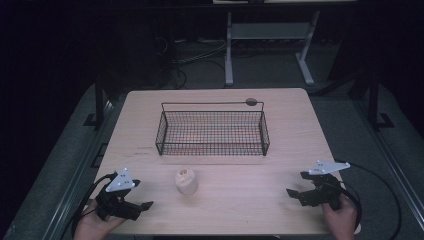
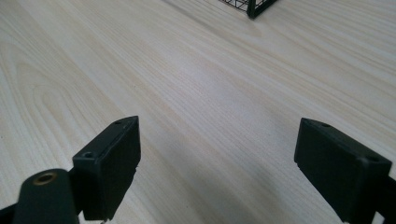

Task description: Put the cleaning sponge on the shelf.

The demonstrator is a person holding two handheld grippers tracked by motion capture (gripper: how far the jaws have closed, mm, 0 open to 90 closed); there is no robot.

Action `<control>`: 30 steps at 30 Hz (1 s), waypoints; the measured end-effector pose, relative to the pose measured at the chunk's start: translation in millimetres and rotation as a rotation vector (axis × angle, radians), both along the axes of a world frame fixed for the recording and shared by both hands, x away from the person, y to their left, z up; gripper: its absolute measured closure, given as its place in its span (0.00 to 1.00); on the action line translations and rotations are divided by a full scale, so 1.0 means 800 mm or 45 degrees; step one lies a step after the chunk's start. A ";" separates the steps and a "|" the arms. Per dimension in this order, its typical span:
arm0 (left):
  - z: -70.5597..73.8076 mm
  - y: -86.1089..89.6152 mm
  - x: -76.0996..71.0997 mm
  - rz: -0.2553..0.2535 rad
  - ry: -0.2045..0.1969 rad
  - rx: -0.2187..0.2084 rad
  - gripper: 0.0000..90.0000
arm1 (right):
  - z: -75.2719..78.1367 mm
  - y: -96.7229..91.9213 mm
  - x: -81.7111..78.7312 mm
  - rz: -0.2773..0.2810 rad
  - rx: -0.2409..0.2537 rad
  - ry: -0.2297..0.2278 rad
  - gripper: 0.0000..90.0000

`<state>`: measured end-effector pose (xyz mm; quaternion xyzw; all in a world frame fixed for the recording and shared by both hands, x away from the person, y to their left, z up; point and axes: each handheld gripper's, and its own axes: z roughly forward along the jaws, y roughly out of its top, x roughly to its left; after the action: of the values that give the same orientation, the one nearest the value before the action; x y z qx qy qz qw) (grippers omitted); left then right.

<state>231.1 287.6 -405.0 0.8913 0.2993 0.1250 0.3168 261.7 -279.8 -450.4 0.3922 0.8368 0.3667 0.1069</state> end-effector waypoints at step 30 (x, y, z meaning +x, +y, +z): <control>0.024 -0.055 0.021 -0.151 0.060 0.123 0.18 | -0.001 0.000 0.000 0.008 0.000 -0.001 0.16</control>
<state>247.7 243.4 -385.9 0.9244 0.2470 0.0994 0.2732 261.7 -279.9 -451.0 0.3896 0.8379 0.3672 0.1061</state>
